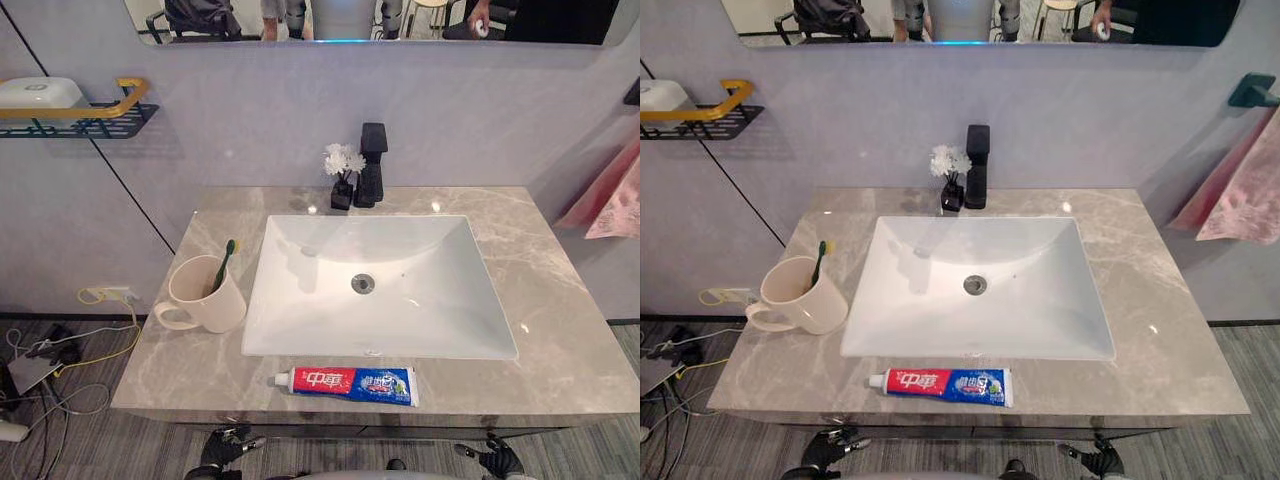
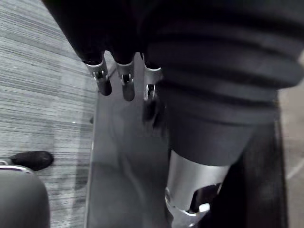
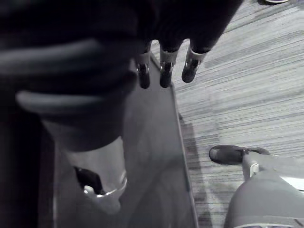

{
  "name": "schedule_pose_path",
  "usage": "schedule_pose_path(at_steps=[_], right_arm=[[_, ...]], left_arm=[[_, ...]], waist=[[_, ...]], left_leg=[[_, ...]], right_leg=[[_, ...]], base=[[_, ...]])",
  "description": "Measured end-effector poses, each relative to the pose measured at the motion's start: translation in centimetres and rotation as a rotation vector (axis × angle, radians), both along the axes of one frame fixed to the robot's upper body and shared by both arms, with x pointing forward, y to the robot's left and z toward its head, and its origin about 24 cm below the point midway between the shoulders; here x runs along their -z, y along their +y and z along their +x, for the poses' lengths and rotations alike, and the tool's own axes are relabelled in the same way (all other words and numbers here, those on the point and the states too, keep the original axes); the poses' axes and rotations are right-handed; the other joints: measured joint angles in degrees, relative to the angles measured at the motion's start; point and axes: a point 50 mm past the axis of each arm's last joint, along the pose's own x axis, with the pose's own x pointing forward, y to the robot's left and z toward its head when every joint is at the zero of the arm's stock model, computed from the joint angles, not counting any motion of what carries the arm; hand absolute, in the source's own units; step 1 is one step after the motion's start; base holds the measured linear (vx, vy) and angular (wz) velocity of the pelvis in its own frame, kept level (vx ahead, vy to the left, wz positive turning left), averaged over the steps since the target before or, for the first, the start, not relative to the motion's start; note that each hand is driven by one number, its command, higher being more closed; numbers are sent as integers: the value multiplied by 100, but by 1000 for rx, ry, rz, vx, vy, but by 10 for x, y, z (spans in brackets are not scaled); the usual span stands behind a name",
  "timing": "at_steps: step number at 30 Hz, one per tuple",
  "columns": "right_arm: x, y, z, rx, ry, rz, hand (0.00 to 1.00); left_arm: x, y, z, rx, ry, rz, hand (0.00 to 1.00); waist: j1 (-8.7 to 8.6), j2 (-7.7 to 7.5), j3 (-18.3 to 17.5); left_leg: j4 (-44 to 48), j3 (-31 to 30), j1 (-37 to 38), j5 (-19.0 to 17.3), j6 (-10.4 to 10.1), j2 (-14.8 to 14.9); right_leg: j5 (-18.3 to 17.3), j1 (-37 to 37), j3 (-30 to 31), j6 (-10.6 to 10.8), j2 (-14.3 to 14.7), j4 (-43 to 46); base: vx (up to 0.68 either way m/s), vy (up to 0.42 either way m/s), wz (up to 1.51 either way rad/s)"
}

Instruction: Organize washtable

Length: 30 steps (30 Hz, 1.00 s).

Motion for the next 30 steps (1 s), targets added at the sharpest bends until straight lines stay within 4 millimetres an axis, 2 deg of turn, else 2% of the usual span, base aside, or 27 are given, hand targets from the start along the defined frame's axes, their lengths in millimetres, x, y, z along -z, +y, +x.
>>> schedule_pose_path(at_steps=[4, 6, 9, 13, 16, 19, 20, 21, 22, 23, 24, 26, 27, 30], right_arm=[[0, -8, -10, 35, 27, -6, 0], [-1, -11, -13, 42, 41, -7, 0], [-3, -17, -15, 43, 44, -20, 0], [-4, -20, -17, 41, 48, -27, 0], [-6, -23, -16, 34, 42, -32, 0], [-5, -24, -25, 33, 57, -28, 0], [-5, -24, -31, 36, 69, -30, 0], [-5, -24, -34, 38, 74, -32, 0], [-6, -24, -36, 38, 75, -34, 0], [-6, -24, -39, 37, 76, -37, 0], [-6, -24, -42, 40, 81, -38, 0], [-6, -24, -45, 45, 86, -36, 0], [-5, -23, -48, 55, 90, -30, 0], [-4, -18, -53, 64, 97, -17, 0]], left_arm=[[-5, 23, -4, -94, -10, 43, 0], [-10, 42, -8, -149, -18, 89, 0], [-16, 60, -11, -209, -29, 135, 0], [-22, 77, -15, -272, -43, 172, 0], [-31, 85, -8, -288, -94, 199, 0], [-70, 101, 22, -286, -305, 303, 0], [-92, 106, 36, -280, -412, 351, 0], [-115, 109, 47, -279, -519, 400, 0], [-126, 111, 52, -275, -568, 422, 0], [-146, 112, 58, -274, -657, 463, 0], [-167, 111, 65, -278, -748, 500, 0], [-192, 104, 72, -263, -865, 537, 0], [-217, 94, 79, -237, -986, 557, 0], [-256, 75, 85, -165, -1160, 625, 0]], waist=[[10, 13, 28], [20, 38, 40], [36, 80, 68], [76, 107, 84], [82, 104, 83], [150, 110, 84], [247, 120, 84], [257, 126, 80], [256, 131, 79], [263, 151, 71], [261, 165, 58], [284, 171, 52], [296, 171, 51], [280, 164, 48]], left_leg=[[34, -144, 18, 1, -7, 11], [73, -209, 21, 2, -9, 12], [105, -305, -5, 2, -9, -1], [142, -412, -73, 16, -14, -20], [102, -513, -133, 113, -23, -83], [52, -740, -205, 200, -36, -70], [42, -808, -230, 225, -67, -65], [46, -911, -272, 253, -62, -66], [47, -937, -296, 278, -48, -68], [45, -990, -335, 314, -32, -70], [48, -1085, -372, 329, -34, -78], [61, -1122, -405, 340, -48, -84], [75, -1218, -423, 354, -64, -92], [157, -1305, -438, 377, -62, -109]], right_leg=[[1, 127, -255, -2, -6, 48], [1, 162, -359, -2, -60, 119], [1, 163, -488, -2, -88, 178], [-15, 184, -663, -2, -95, 222], [-148, 161, -836, 21, -184, 249], [-241, 149, -1075, -5, -182, 340], [-265, 149, -1146, -28, -178, 360], [-281, 152, -1242, -43, -178, 383], [-288, 151, -1283, -44, -179, 395], [-289, 150, -1359, -45, -179, 397], [-290, 151, -1426, -44, -181, 398], [-289, 155, -1455, -43, -180, 400], [-282, 172, -1499, -34, -182, 414], [-283, 240, -1591, -35, -188, 419]], base=[[34, -29, 30], [-9, -5, 17], [-48, -20, 12], [-95, -28, 14], [-121, -39, 21], [-108, -51, 39], [-79, -46, 36], [-55, -33, 38], [-52, -30, 37], [-46, -32, 34], [-38, -26, 30], [-7, -11, 22], [3, -7, 22], [6, -4, 20]])
